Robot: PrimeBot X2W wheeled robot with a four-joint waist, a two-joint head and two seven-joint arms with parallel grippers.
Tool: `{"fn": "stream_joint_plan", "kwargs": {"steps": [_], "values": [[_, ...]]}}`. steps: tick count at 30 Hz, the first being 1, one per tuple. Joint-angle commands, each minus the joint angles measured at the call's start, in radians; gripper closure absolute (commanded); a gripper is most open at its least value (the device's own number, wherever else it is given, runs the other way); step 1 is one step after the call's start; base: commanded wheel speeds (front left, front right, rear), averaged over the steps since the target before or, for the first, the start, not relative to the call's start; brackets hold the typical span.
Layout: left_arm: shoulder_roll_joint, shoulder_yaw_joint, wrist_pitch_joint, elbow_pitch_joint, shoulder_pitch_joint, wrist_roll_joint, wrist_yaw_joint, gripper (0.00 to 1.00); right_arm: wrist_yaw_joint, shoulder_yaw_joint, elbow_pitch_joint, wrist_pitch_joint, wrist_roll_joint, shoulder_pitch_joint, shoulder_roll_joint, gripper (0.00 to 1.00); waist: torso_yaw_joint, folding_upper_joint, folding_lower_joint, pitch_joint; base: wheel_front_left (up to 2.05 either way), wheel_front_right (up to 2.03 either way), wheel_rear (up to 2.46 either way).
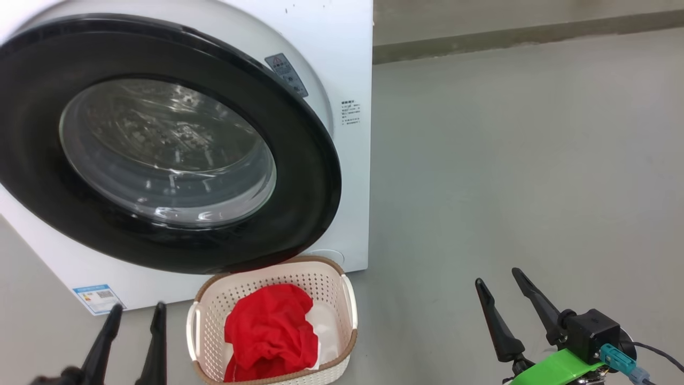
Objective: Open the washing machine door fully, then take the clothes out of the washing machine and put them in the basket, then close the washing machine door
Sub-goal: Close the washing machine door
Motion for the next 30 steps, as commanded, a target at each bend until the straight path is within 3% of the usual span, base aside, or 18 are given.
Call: {"fn": "stream_joint_plan", "kwargs": {"steps": [1, 4, 15, 30], "values": [[0.021, 0.042, -0.011, -0.019, -0.011, 0.036, 0.022, 0.0, 0.006, 0.017, -0.026, -0.006, -0.003, -0.018, -0.007, 0.0, 0.006, 0.0, 0.0, -0.008, 0.0, 0.0, 0.0], [-0.004, 0.058, -0.012, -0.026, 0.014, 0.103, 0.036, 0.0, 0.006, 0.012, -0.026, -0.006, -0.002, -0.014, -0.008, 0.0, 0.009, 0.0, 0.0, -0.014, 0.0, 0.0, 0.0], [-0.104, 0.108, -0.012, 0.016, 0.061, 0.22, -0.002, 0.0, 0.006, 0.018, -0.024, -0.006, -0.004, -0.006, -0.016, 0.0, 0.015, 0.0, 0.0, -0.027, 0.0, 0.0, 0.0], [-0.156, 0.161, -0.012, 0.039, 0.054, 0.294, -0.056, 0.0, 0.006, 0.024, -0.022, -0.006, -0.003, -0.002, -0.02, 0.0, 0.026, 0.0, 0.0, -0.026, 0.0, 0.0, 0.0]]}}
